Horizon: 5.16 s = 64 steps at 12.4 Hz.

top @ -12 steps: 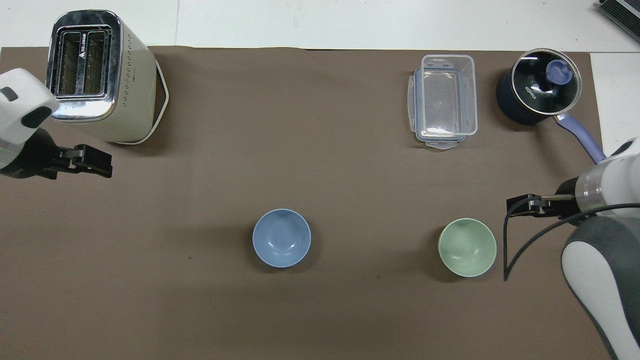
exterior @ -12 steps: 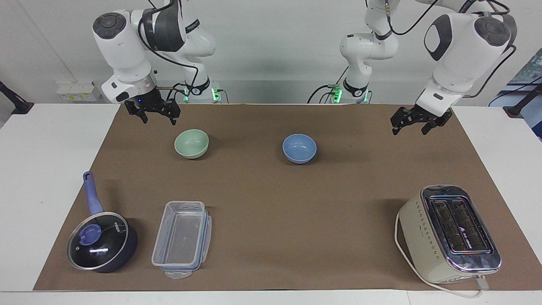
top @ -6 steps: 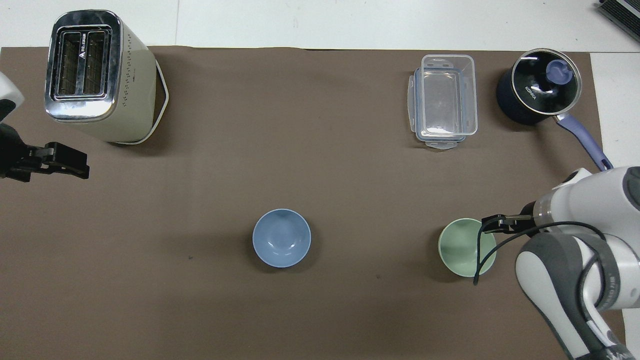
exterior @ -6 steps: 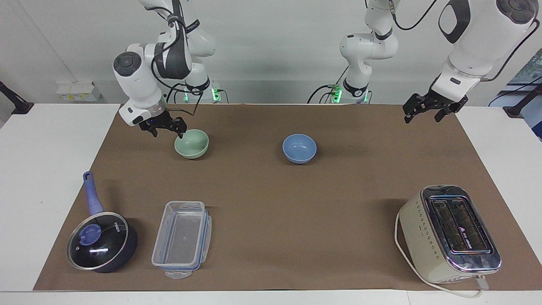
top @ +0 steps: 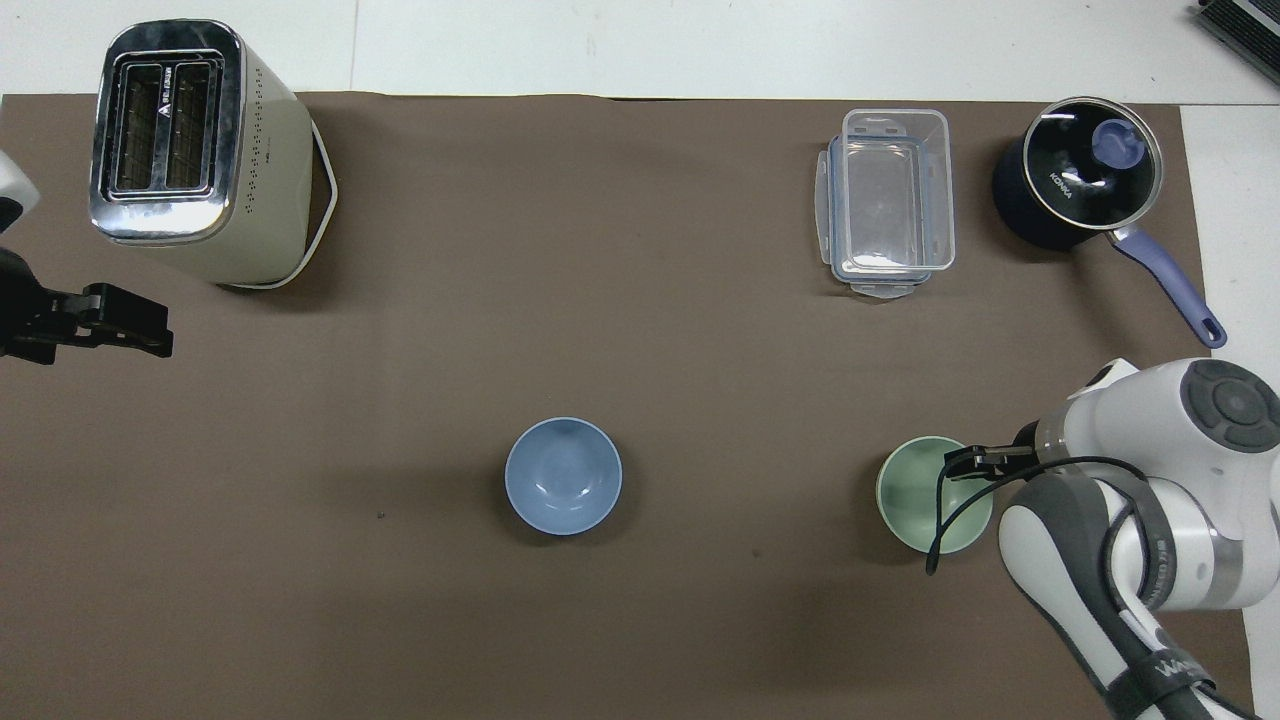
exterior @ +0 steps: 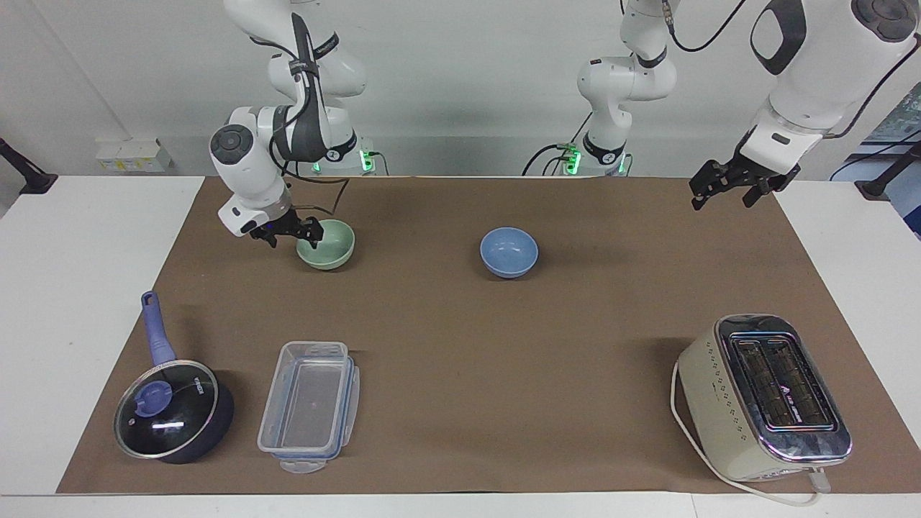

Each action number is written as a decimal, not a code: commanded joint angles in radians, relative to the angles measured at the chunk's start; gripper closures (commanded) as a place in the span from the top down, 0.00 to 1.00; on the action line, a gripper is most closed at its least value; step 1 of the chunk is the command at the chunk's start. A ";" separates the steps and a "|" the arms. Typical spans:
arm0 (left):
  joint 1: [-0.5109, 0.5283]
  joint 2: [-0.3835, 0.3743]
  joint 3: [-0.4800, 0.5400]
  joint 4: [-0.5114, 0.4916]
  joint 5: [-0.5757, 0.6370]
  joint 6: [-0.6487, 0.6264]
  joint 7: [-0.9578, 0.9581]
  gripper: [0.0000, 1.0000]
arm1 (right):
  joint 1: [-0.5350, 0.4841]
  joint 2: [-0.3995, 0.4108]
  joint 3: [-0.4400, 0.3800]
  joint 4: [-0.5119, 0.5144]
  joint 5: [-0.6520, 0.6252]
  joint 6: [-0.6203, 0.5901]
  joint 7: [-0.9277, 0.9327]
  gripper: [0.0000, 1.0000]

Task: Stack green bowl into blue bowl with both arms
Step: 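Grasp the green bowl's rim with the right gripper, then carry the green bowl over the blue bowl with the right gripper, then lower the green bowl into the blue bowl and open the right gripper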

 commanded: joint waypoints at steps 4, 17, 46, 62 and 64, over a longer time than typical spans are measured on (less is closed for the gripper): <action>0.011 0.008 -0.009 0.016 0.015 -0.016 0.000 1.00 | -0.009 -0.015 0.000 -0.062 0.020 0.047 -0.077 0.83; 0.011 0.008 -0.009 0.016 0.015 -0.016 0.000 1.00 | 0.004 -0.024 0.001 -0.059 0.040 0.001 -0.089 0.00; 0.011 0.008 -0.009 0.016 0.015 -0.016 0.000 1.00 | 0.718 0.329 0.021 0.485 0.184 0.008 0.757 0.00; 0.011 0.008 -0.009 0.016 0.015 -0.016 0.000 1.00 | 0.698 0.314 0.020 0.461 0.175 0.009 0.745 0.63; 0.011 0.006 -0.009 0.016 0.015 -0.016 0.000 1.00 | 0.682 0.263 0.014 0.462 0.175 -0.011 0.737 0.78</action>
